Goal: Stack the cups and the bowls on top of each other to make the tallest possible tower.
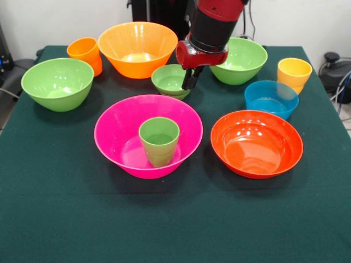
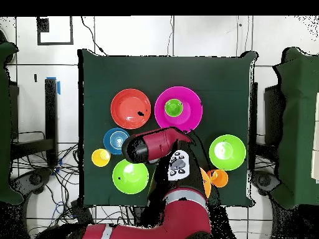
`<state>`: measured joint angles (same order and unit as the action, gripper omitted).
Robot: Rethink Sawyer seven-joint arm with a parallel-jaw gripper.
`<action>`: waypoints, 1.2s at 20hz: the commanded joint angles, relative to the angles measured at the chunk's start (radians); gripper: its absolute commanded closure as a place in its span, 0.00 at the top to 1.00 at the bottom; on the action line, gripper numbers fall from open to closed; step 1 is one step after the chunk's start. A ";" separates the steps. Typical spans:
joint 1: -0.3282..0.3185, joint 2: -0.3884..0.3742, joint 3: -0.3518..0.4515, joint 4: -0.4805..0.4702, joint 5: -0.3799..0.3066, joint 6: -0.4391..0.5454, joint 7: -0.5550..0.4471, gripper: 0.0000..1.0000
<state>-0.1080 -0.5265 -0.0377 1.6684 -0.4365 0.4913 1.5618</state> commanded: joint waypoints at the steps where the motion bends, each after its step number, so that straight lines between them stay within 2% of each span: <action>1: 0.015 0.016 0.053 -0.043 -0.049 0.061 0.000 0.00; 18: 0.018 -0.033 0.053 -0.036 -0.035 0.130 -0.026 0.00; 19: 0.019 -0.033 0.052 -0.037 -0.035 0.134 -0.026 1.00; 24: 0.013 -0.032 0.061 -0.038 -0.033 0.144 -0.033 1.00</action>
<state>-0.1058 -0.5718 -0.0460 1.6680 -0.4365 0.5279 1.5618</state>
